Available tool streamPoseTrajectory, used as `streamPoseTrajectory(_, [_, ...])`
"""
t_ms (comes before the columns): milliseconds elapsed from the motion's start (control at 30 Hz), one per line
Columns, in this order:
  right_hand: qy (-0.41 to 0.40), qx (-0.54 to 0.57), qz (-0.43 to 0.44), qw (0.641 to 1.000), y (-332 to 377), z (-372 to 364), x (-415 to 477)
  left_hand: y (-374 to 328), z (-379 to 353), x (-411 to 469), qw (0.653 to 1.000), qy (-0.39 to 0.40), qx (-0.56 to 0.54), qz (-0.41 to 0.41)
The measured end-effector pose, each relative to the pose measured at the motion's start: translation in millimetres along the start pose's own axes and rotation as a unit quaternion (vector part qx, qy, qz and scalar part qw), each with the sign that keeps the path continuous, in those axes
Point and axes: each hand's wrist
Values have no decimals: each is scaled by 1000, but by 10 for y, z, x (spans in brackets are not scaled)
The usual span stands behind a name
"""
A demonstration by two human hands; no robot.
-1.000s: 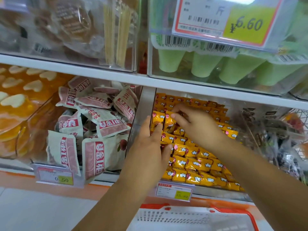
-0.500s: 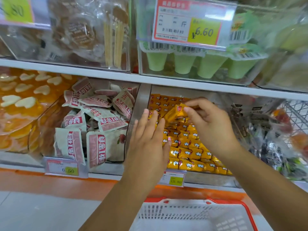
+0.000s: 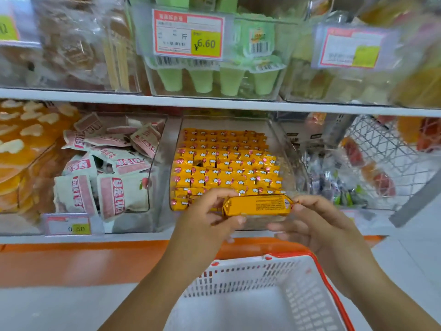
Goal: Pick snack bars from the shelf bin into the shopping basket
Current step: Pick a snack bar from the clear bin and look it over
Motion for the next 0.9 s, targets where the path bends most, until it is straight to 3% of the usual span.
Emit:
streamPoseTrajectory(433, [-15,41,-23,999,56,98,-110,-110,-198,-360,964,-1,-250,85])
streamPoseTrajectory(767, [-33,26,-59,997,10,259,-82,-16,-181,-225,967,113,-210,84])
streamPoseTrajectory(900, [-46,44,-82,995,-35,205,-21,23,-156,-162,978,75,-178,73])
Point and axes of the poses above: each hand's wrist, its own x-axis towards the middle knuckle, its own z-axis out of the back of the hand, y = z × x, and after that the axes turned 11 degrees about z, right-handed
